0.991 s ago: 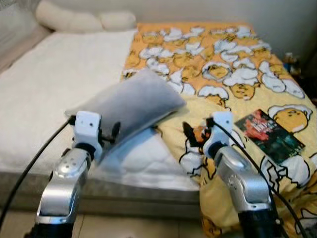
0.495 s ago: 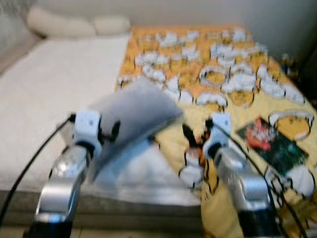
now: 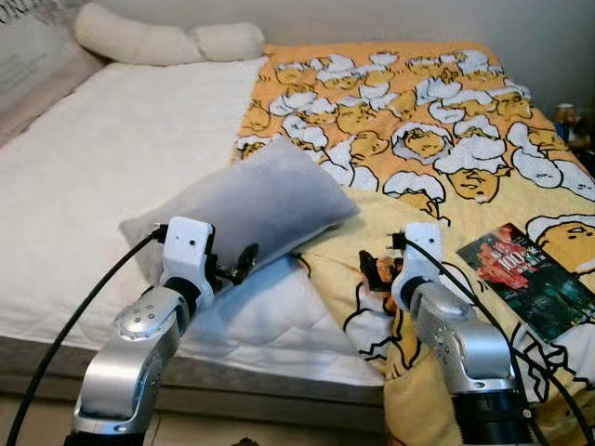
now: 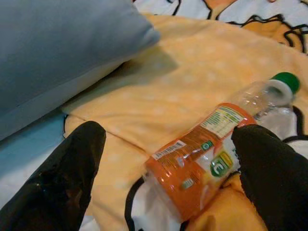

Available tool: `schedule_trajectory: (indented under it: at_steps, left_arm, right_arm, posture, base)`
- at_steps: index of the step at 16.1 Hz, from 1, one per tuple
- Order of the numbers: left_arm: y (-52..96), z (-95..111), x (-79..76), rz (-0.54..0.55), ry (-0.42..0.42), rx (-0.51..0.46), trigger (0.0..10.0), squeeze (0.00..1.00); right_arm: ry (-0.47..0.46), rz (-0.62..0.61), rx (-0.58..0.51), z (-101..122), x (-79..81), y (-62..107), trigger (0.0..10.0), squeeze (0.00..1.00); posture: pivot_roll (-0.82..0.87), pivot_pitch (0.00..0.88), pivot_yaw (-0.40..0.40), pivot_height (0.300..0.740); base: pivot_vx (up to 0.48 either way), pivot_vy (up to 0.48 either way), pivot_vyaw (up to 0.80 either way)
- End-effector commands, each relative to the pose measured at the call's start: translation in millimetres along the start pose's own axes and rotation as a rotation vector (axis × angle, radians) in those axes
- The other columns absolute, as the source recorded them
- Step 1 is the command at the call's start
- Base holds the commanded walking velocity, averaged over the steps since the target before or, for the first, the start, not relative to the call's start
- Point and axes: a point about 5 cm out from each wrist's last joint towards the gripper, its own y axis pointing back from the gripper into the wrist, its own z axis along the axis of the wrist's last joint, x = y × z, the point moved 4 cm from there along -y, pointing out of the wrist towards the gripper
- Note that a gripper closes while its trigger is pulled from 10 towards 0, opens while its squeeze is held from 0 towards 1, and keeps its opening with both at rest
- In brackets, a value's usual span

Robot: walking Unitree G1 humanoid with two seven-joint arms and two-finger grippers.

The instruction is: Clean up the room

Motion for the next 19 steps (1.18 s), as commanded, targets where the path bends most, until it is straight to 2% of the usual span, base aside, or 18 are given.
schedule_trajectory:
  at_steps: [1, 2, 3, 4, 5, 6, 7, 8, 10, 12, 16, 17, 18, 19]
  left_arm:
    - [1.8, 3, -3.7, -0.030, -0.032, -0.009, 10.0, 0.00]
    - [1.5, 3, -7.2, -0.066, -0.083, -0.012, 10.0, 0.00]
    - [1.2, 2, -8.2, -0.080, -0.096, -0.013, 10.0, 0.00]
    - [-1.8, 6, -9.3, -0.119, -0.121, -0.012, 10.0, 1.00]
    - [-3.0, 7, -9.8, -0.135, -0.124, -0.011, 10.0, 1.00]
    - [-4.6, 11, -10.3, -0.180, -0.145, -0.007, 10.0, 1.00]
    - [-4.7, 12, -10.3, -0.188, -0.150, -0.006, 10.0, 1.00]
    - [-1.6, 11, -12.4, -0.256, -0.180, 0.026, 10.0, 1.00]
    - [-0.1, 11, -13.0, -0.285, -0.198, 0.040, 10.0, 1.00]
    - [3.8, 16, -13.3, -0.374, -0.259, 0.071, 10.0, 1.00]
    - [11.2, 18, -12.7, -0.431, -0.292, 0.098, 10.0, 1.00]
    - [13.5, 17, -12.9, -0.444, -0.298, 0.108, 10.0, 0.95]
    - [16.4, 15, -13.4, -0.462, -0.306, 0.122, 10.0, 0.77]
    - [18.7, 15, -14.5, -0.477, -0.302, 0.127, 10.0, 0.71]
  right_arm:
    - [-0.018, -0.039, -0.003, 5, -7.7, -3.1, 10.0, 1.00]
    - [-0.016, -0.056, 0.022, 4, -9.6, -11.8, 10.0, 1.00]
    - [-0.012, -0.054, 0.027, 5, -8.7, -15.2, 10.0, 1.00]
    - [0.010, -0.067, 0.062, 8, -8.2, -29.8, 10.0, 1.00]
    - [0.019, -0.077, 0.078, 10, -8.9, -34.9, 10.0, 1.00]
    - [0.031, -0.108, 0.103, 17, -10.7, -48.4, 10.0, 1.00]
    - [0.032, -0.114, 0.107, 19, -10.9, -50.7, 10.0, 1.00]
    - [0.037, -0.135, 0.118, 28, -11.2, -59.1, 10.0, 1.00]
    - [0.034, -0.153, 0.119, 33, -12.2, -62.2, 10.0, 1.00]
    - [0.028, -0.258, 0.117, 46, -19.5, -67.2, 10.0, 1.00]
    - [-0.054, -0.284, 0.152, 38, -19.5, -68.0, 10.0, 1.00]
    - [-0.071, -0.293, 0.168, 33, -20.3, -67.7, 10.0, 1.00]
    - [-0.068, -0.339, 0.193, 26, -26.4, -66.0, 10.0, 0.00]
    - [-0.091, -0.395, 0.198, 23, -32.9, -64.1, 10.0, 0.00]
  posture:
    - [-0.07, 0.000, 0.072, 0.740]
    - [-0.06, 0.000, 0.069, 0.740]
    - [-0.06, 0.000, 0.069, 0.740]
    - [-0.05, 0.000, 0.066, 0.740]
    - [-0.05, 0.000, 0.066, 0.740]
    - [-0.04, 0.000, 0.067, 0.740]
    - [-0.04, 0.000, 0.067, 0.740]
    - [-0.02, 0.000, 0.071, 0.740]
    - [-0.01, 0.000, 0.075, 0.740]
    - [0.04, 0.006, 0.066, 0.740]
    - [0.06, 0.076, 0.057, 0.740]
    - [0.07, 0.084, 0.054, 0.740]
    - [0.07, 0.092, 0.051, 0.740]
    - [0.07, 0.093, 0.047, 0.740]
  base:
    - [0.000, 0.000, 0.00]
    - [0.000, 0.000, 0.00]
    - [0.000, 0.000, 0.00]
    - [0.000, 0.000, 0.00]
    - [0.000, 0.000, 0.00]
    - [0.000, 0.000, 0.00]
    - [0.000, 0.000, 0.00]
    - [0.000, 0.000, 0.00]
    - [0.000, 0.000, 0.00]
    - [0.000, 0.000, 0.00]
    - [0.000, 0.000, 0.00]
    - [0.000, 0.000, 0.00]
    - [0.000, 0.000, 0.00]
    - [0.000, 0.000, 0.00]
